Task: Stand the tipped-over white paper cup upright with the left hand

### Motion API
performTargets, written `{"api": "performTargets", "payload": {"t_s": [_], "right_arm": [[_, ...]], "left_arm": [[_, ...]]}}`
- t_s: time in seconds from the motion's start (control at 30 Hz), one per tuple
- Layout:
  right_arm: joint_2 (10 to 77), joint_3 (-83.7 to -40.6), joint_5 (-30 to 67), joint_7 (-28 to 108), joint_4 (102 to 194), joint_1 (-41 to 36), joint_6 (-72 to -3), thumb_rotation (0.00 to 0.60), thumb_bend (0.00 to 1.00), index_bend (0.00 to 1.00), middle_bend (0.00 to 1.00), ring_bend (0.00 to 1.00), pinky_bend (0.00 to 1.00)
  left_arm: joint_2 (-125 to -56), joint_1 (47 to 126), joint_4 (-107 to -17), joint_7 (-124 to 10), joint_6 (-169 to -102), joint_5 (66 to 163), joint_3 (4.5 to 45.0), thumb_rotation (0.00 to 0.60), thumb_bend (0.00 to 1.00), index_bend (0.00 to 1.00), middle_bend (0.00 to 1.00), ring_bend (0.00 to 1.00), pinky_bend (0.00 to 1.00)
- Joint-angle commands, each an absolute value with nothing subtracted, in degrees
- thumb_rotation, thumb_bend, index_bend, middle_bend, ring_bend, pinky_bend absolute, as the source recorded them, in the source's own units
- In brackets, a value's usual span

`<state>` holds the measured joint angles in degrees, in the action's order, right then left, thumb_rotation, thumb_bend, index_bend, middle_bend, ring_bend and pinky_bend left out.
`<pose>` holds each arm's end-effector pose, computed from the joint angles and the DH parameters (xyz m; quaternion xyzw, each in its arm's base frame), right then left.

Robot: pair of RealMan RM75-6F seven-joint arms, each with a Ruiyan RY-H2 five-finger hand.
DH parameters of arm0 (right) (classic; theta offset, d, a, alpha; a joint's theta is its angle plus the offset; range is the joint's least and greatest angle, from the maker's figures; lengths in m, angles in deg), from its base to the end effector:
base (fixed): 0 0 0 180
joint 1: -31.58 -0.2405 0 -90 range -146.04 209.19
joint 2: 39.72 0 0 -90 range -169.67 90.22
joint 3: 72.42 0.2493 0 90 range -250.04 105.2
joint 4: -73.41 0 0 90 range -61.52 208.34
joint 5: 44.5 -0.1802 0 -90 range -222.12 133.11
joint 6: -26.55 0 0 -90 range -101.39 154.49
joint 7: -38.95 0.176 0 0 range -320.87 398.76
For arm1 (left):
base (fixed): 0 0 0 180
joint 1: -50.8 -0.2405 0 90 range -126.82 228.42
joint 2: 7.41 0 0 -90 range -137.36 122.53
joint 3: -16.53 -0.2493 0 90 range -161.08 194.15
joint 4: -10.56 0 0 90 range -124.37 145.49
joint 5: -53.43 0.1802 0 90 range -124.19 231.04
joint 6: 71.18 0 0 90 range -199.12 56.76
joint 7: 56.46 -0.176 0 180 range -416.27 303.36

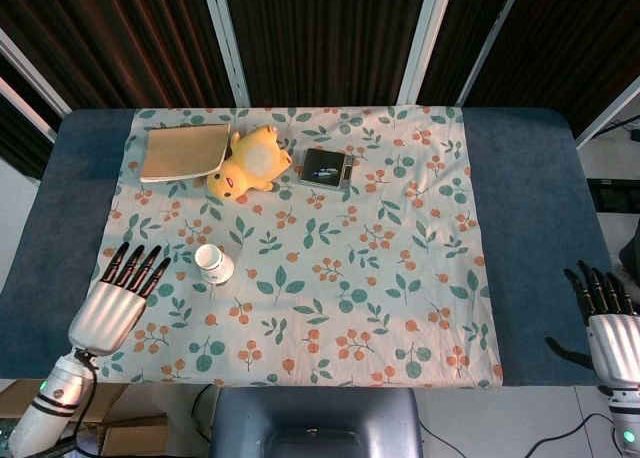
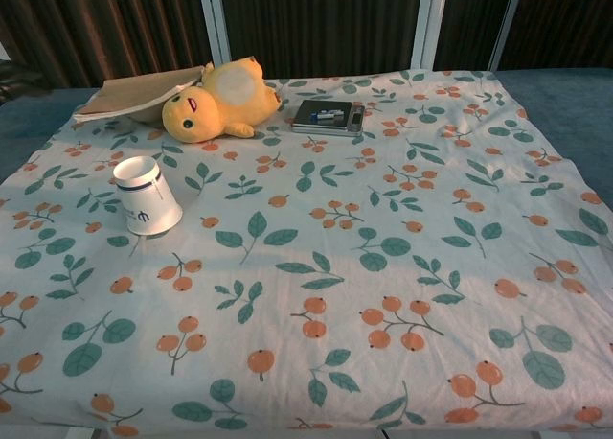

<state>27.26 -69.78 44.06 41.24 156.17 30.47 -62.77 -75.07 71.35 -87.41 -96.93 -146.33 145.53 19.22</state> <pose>-0.3183 -0.1902 0.1904 0.5938 -0.3535 0.3757 0.6174 -0.1964 0.2661 0.1231 -0.7728 -0.1008 -0.2872 0.5569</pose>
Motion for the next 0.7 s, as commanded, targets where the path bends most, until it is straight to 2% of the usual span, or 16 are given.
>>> {"api": "performTargets", "payload": {"t_s": [0.03, 0.17, 0.37, 0.7], "right_arm": [[26.82, -69.82, 44.08, 42.55, 156.01, 30.74, -63.05, 0.600, 0.00, 0.00, 0.00, 0.00, 0.00], [26.62, -69.60, 43.47, 44.01, 155.12, 30.85, -62.85, 0.600, 0.00, 0.00, 0.00, 0.00, 0.00], [27.04, -69.36, 42.73, 45.05, 153.53, 30.66, -62.03, 0.600, 0.00, 0.00, 0.00, 0.00, 0.00], [27.28, -69.20, 43.35, 45.53, 153.17, 30.18, -62.05, 0.600, 0.00, 0.00, 0.00, 0.00, 0.00]], "left_arm": [[-82.03, 81.30, -93.55, -116.79, -132.87, 136.32, 25.17, 0.600, 0.36, 0.00, 0.00, 0.00, 0.00], [-86.77, 84.95, -91.27, -125.12, -130.03, 130.45, 26.25, 0.600, 0.35, 0.00, 0.00, 0.00, 0.00], [-92.20, 89.32, -86.42, -135.05, -129.35, 122.24, 27.26, 0.600, 0.35, 0.00, 0.00, 0.00, 0.00], [-96.15, 95.02, -85.95, -150.42, -132.74, 106.04, 25.89, 0.600, 0.34, 0.00, 0.00, 0.00, 0.00]]}}
